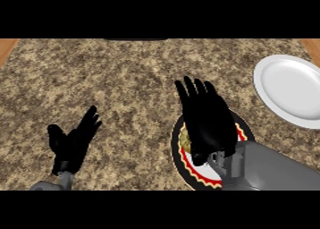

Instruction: Pick the squash from the plate and place it in the plate

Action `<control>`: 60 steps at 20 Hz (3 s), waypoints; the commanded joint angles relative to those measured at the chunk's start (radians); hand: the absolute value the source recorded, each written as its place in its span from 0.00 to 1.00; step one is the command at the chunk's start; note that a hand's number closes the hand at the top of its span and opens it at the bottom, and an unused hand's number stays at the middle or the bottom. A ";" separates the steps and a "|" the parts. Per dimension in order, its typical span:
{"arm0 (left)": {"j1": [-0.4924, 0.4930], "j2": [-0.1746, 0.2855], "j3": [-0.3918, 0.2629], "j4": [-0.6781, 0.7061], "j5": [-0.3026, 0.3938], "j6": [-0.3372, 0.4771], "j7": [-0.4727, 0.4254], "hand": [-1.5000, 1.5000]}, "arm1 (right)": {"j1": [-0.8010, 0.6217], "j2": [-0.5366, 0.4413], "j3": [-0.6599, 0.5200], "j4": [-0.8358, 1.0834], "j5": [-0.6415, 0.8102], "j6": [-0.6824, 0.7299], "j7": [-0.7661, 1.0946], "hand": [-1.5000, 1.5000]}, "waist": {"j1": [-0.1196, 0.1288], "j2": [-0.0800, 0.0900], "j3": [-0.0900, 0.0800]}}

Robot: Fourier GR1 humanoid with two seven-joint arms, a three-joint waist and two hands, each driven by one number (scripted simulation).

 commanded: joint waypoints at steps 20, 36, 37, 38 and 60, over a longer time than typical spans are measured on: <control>0.064 -0.040 0.004 0.011 -0.041 -0.009 0.013 0.50 | 0.167 0.251 0.038 0.241 0.279 0.106 0.148 0.00 | -0.008 0.004 -0.003; 0.049 -0.055 0.045 0.030 -0.052 -0.061 0.018 0.50 | 0.265 0.282 -0.083 0.393 0.424 0.140 -0.040 0.00 | -0.008 0.007 -0.002; 0.039 -0.059 0.041 -0.003 -0.060 -0.030 0.055 0.50 | 0.271 0.301 -0.064 0.404 0.416 0.199 -0.024 1.00 | -0.007 0.007 -0.002; 0.021 -0.039 0.061 -0.010 -0.050 -0.041 0.079 0.50 | 0.267 0.280 -0.079 0.340 0.384 0.283 -0.042 1.00 | -0.011 0.005 -0.002; 0.034 -0.053 0.081 -0.048 -0.083 -0.085 0.059 0.50 | 0.007 0.290 -0.635 0.492 0.763 -0.301 0.155 1.00 | 0.034 0.042 0.002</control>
